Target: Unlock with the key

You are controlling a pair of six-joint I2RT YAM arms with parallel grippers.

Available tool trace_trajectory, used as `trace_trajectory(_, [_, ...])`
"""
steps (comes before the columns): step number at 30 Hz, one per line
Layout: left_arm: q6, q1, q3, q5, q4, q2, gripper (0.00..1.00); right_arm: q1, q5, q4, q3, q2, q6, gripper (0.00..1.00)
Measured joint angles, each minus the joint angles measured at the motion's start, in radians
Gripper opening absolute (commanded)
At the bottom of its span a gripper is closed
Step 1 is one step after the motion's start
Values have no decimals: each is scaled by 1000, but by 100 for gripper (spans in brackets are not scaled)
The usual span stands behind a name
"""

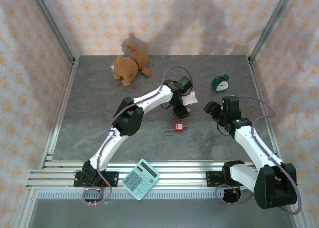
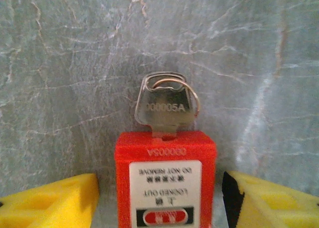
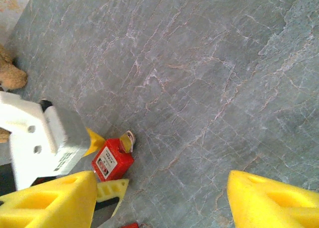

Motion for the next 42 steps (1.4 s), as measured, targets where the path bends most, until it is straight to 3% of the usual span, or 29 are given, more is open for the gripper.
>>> trace_trajectory(13, [15, -5, 56, -49, -45, 26, 37, 0, -6, 0, -6, -41, -4, 68])
trace_trajectory(19, [19, -8, 16, -60, -29, 5, 30, 0, -7, 0, -6, -59, -4, 68])
trace_trajectory(22, [14, -11, -74, -77, 18, -45, 24, 0, -11, 0, -6, -63, -4, 68])
trace_trajectory(34, [-34, -60, -595, -241, 365, -382, 22, 0, -48, -2, -4, -80, -8, 68])
trace_trajectory(42, [7, -163, -985, -451, 772, -732, 23, 5, -161, -7, 55, -79, -20, 65])
